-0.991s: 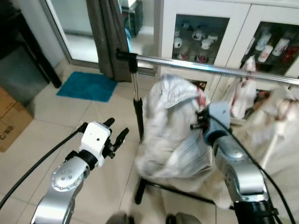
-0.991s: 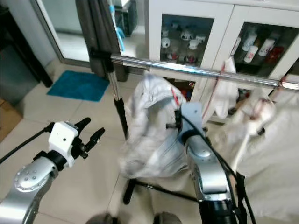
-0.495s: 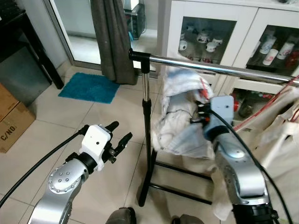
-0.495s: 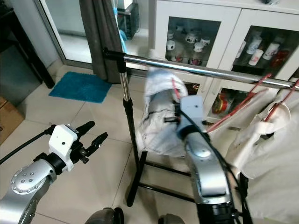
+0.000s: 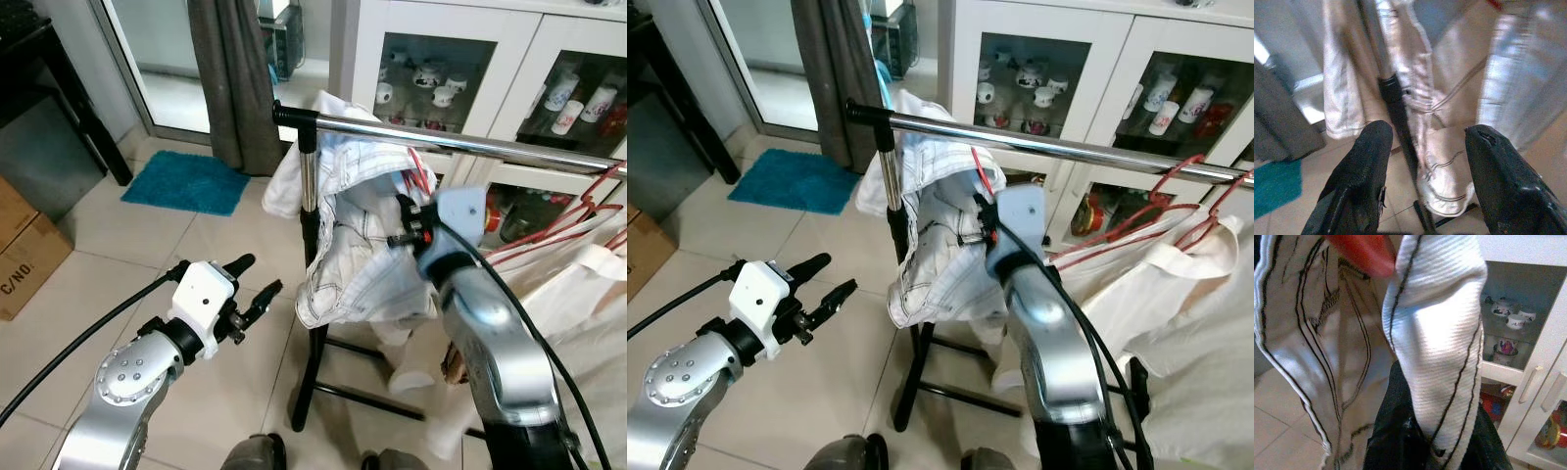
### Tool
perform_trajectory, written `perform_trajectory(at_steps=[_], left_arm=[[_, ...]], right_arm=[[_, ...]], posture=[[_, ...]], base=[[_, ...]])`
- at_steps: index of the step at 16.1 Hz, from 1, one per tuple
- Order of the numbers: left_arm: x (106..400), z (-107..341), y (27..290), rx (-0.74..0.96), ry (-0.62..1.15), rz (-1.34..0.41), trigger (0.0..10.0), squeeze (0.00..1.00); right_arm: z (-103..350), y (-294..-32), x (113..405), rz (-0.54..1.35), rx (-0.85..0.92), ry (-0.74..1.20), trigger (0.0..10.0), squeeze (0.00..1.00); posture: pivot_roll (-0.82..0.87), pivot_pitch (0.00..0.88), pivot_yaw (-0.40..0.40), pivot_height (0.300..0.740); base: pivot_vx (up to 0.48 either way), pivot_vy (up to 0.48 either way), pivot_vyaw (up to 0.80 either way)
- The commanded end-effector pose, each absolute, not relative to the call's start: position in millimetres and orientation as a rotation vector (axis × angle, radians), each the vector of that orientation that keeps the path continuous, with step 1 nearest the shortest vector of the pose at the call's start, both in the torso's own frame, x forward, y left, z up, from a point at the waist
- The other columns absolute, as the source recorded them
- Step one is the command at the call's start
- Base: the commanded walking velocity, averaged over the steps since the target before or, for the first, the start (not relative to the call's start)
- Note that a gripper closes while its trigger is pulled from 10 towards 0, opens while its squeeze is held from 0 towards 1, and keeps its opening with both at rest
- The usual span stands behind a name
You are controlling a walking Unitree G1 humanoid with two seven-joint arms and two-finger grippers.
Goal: Hang hanger
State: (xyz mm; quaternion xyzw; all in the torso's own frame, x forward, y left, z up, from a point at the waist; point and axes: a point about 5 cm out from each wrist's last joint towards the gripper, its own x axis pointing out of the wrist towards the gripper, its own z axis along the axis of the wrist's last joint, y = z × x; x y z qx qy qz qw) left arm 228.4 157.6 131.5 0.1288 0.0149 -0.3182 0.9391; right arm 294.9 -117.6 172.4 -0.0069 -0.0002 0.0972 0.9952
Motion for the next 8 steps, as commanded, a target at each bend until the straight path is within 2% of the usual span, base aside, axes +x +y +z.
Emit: perform_trajectory(at_steps=[1,3,8], left_arm=[[227,138,153,0.271,-0.006,-0.695,10.0,0.00],[226,142,152,0.266,-0.014,-0.717,10.0,0.00],[223,143,149,0.270,-0.002,-0.774,10.0,0.00]], right_arm=[[194,-114,300,0.202,0.010,-0.072,10.0,0.00],[199,-110,306,0.204,0.043,-0.053,10.0,0.00],[187,-113,321,0.077,0.128,0.137,10.0,0.00]], posture=[[-0.02,0.090,0.044,0.740],[-0.02,0.088,0.044,0.740],[-0.02,0.097,0.044,0.740]], base=[[0.000,0.000,0.00],[0.000,0.000,0.00],[0.000,0.000,0.00]])
